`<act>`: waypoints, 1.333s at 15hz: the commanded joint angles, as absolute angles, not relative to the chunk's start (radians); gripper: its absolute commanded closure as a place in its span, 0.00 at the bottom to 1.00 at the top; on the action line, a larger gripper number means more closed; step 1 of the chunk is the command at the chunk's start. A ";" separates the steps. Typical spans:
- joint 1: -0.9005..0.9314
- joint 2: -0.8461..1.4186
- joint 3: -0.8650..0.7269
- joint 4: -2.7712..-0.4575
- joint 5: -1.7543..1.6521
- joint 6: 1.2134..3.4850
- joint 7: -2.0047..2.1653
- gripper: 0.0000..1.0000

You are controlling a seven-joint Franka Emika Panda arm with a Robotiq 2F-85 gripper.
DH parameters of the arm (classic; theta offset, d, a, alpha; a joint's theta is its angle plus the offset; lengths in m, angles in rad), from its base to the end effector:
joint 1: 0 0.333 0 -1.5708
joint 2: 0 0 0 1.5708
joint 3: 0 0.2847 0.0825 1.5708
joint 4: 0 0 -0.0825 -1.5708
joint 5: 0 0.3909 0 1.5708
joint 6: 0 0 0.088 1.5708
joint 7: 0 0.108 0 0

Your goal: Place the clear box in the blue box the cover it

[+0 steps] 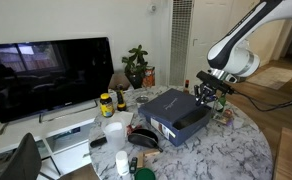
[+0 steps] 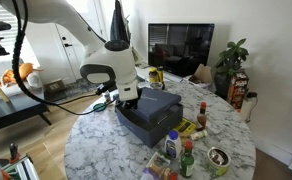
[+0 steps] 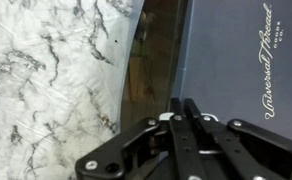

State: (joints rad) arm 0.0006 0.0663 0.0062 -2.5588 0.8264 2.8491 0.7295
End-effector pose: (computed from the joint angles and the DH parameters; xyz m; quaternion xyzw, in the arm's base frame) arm 0.4611 -0.0359 0.2182 -0.7208 0.6671 -0.0385 0.1844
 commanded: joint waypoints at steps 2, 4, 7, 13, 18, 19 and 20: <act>-0.001 0.105 0.009 -2.558 0.862 2.871 0.690 1.00; 0.003 0.109 -0.002 -2.559 0.826 2.867 0.717 1.00; 0.002 0.106 -0.015 -2.569 0.765 2.861 0.748 1.00; 0.011 0.076 -0.098 -2.595 0.301 2.828 1.052 1.00; 0.003 0.050 -0.103 -2.575 0.072 2.721 1.210 1.00; 0.004 0.046 -0.099 -2.573 0.053 2.698 1.227 1.00; 0.004 0.041 -0.093 -2.572 0.048 2.672 1.227 1.00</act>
